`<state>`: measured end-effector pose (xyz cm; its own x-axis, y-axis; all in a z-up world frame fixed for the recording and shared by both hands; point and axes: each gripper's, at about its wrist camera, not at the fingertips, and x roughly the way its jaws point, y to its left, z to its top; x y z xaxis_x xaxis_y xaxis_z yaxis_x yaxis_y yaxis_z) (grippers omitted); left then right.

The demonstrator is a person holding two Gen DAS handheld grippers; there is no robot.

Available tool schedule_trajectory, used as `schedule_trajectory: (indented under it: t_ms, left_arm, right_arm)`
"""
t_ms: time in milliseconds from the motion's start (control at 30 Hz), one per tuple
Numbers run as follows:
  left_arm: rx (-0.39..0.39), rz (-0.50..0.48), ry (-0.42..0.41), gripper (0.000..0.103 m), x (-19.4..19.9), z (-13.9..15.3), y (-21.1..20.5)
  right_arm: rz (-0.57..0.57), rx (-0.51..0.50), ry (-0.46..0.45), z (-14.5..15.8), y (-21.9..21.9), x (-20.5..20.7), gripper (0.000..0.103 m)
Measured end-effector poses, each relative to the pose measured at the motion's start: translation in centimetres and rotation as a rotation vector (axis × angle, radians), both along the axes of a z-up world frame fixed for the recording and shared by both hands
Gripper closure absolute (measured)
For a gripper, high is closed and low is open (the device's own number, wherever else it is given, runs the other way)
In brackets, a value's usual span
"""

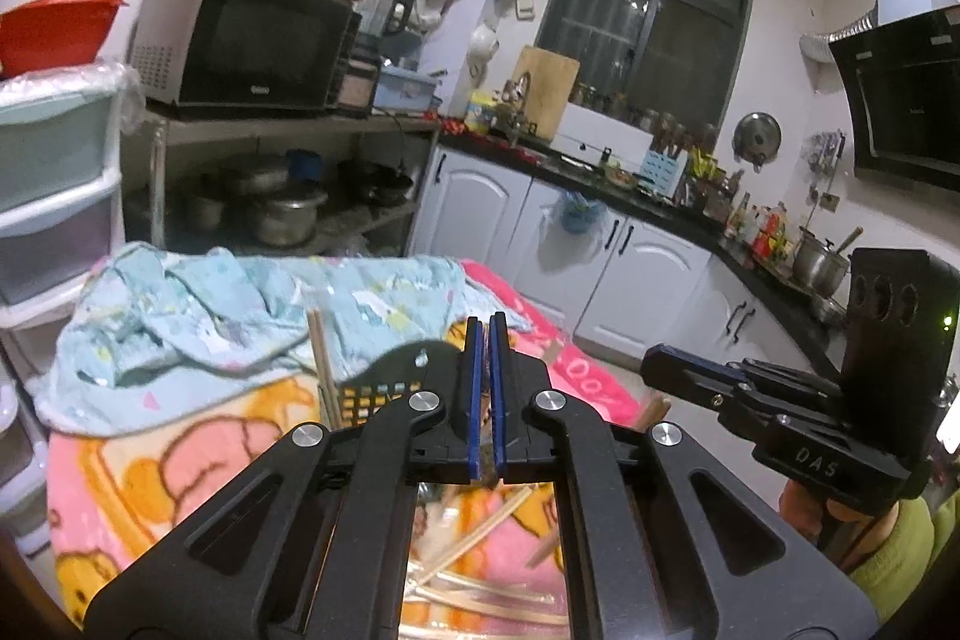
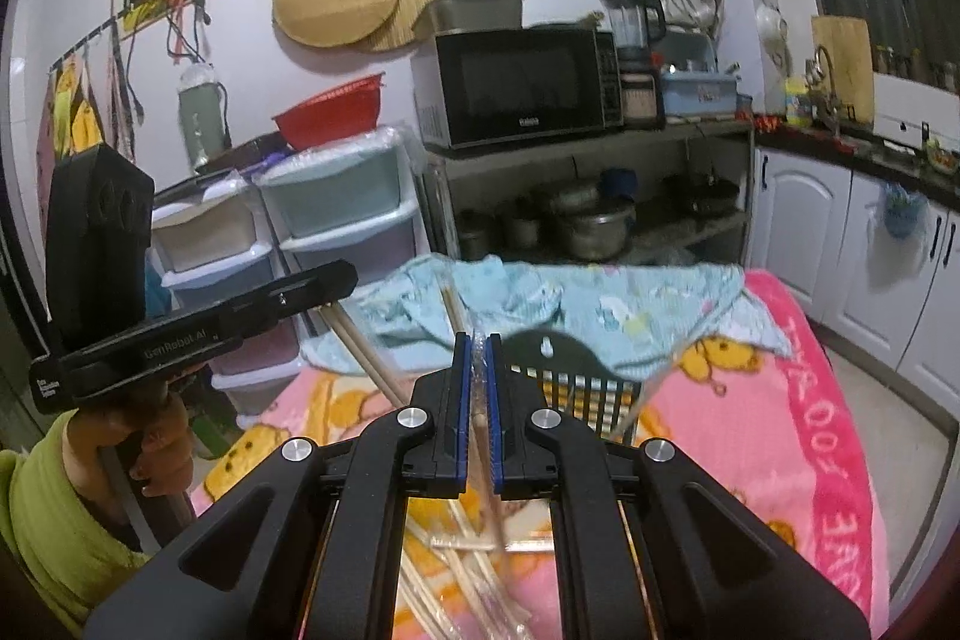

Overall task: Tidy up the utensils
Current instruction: 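Lift the chopsticks with both tools and carry them above the caddy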

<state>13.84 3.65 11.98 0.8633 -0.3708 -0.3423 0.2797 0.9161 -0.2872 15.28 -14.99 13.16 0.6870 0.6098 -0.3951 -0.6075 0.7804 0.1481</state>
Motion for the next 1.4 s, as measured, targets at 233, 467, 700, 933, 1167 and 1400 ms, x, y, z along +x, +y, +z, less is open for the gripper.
schedule_trajectory:
  t_ms: [233, 467, 700, 933, 1167, 1400]
  left_arm:
    - [0.000, 0.011, -0.051, 0.103, 0.3, 2.1, 0.2]
    - [-0.004, 0.022, -0.106, 0.103, 0.9, 3.9, 0.5]
    - [-0.017, 0.049, -0.117, 0.103, 2.1, 4.6, 1.4]
    - [-0.024, 0.083, -0.113, 0.103, 3.5, 4.3, 2.4]
    - [-0.014, 0.096, -0.091, 0.103, 4.5, 3.1, 2.5]
    - [0.003, 0.093, -0.069, 0.103, 5.0, 1.7, 2.1]
  right_arm:
    - [0.013, 0.010, -0.069, 2.7, 0.5, 0.6, 0.098]
    - [0.002, 0.000, -0.138, 4.8, 1.1, 1.6, 0.098]
    - [0.002, 0.032, -0.189, 6.4, 1.2, 2.8, 0.098]
    - [-0.025, 0.034, -0.228, 7.7, 1.4, 4.1, 0.098]
    - [-0.067, 0.031, -0.240, 8.0, 1.1, 6.0, 0.098]
    - [-0.098, 0.027, -0.224, 7.0, 1.1, 7.7, 0.098]
